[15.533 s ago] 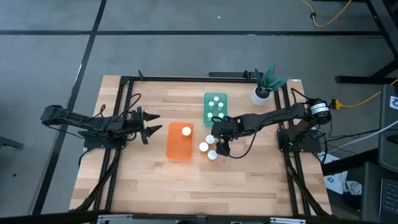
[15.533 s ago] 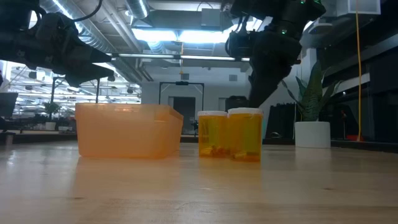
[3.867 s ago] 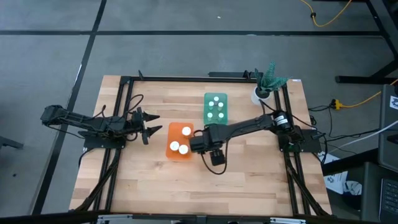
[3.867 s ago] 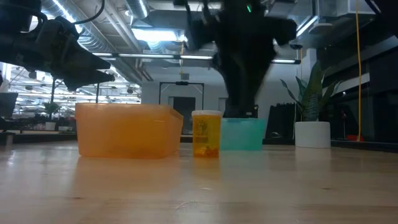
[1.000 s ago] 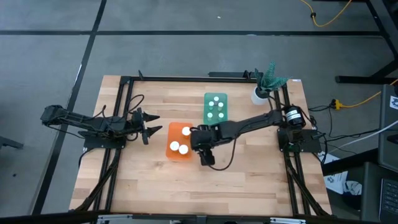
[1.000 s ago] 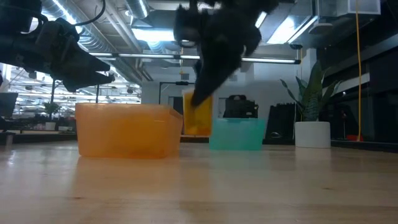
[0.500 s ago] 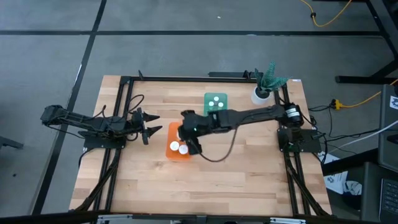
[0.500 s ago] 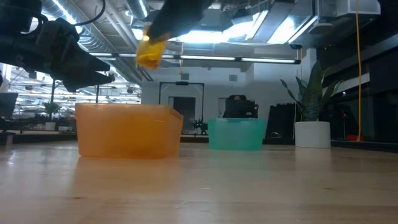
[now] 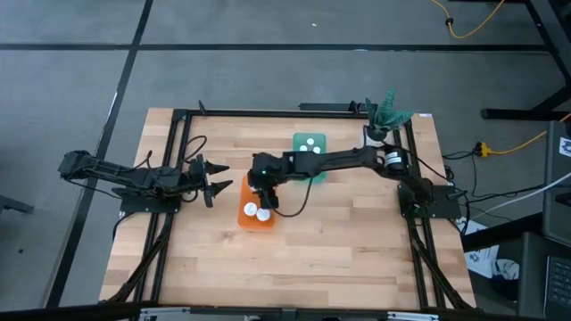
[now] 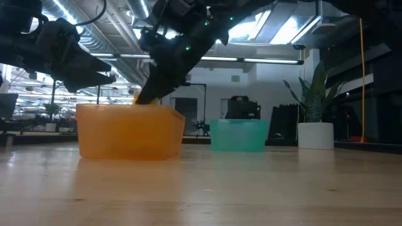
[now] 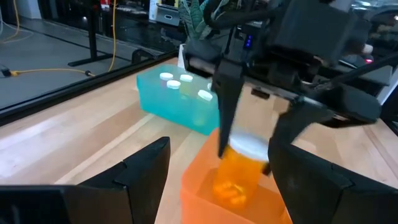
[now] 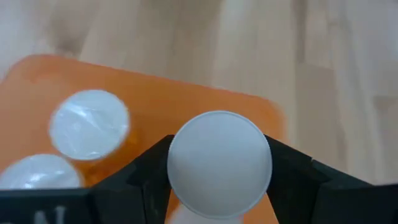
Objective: Pick and place medicine bottles into bin by pill shape (circle, oval)
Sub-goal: Put the large medicine bottle into the orange bin
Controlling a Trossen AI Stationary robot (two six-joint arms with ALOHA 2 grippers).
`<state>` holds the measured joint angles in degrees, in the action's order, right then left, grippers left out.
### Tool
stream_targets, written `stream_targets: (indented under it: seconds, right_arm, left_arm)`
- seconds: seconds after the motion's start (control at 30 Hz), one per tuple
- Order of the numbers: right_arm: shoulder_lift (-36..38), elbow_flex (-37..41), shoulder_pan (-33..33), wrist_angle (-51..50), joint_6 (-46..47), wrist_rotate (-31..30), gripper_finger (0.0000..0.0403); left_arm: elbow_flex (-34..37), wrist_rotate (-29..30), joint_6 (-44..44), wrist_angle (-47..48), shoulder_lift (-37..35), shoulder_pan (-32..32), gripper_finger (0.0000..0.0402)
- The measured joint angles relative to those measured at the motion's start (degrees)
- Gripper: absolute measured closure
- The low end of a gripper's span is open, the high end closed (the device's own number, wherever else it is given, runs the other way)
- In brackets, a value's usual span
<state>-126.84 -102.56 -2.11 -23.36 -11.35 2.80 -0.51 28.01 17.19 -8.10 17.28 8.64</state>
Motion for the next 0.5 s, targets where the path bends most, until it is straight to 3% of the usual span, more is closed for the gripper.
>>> stream_targets:
  seconds: [0.33,0.5]
  right_arm:
    - [-1.88,-0.07,-0.06,-0.42,2.88,1.11,0.0187]
    - [-1.96,-0.07,-0.01,-0.53,3.43,3.03,0.0159]
  left_arm:
    - [0.01,0.00,-1.07,0.00,-0.02,0.00,0.0139]
    - [0.02,0.00,-1.07,0.00,-0.02,0.00,0.0139]
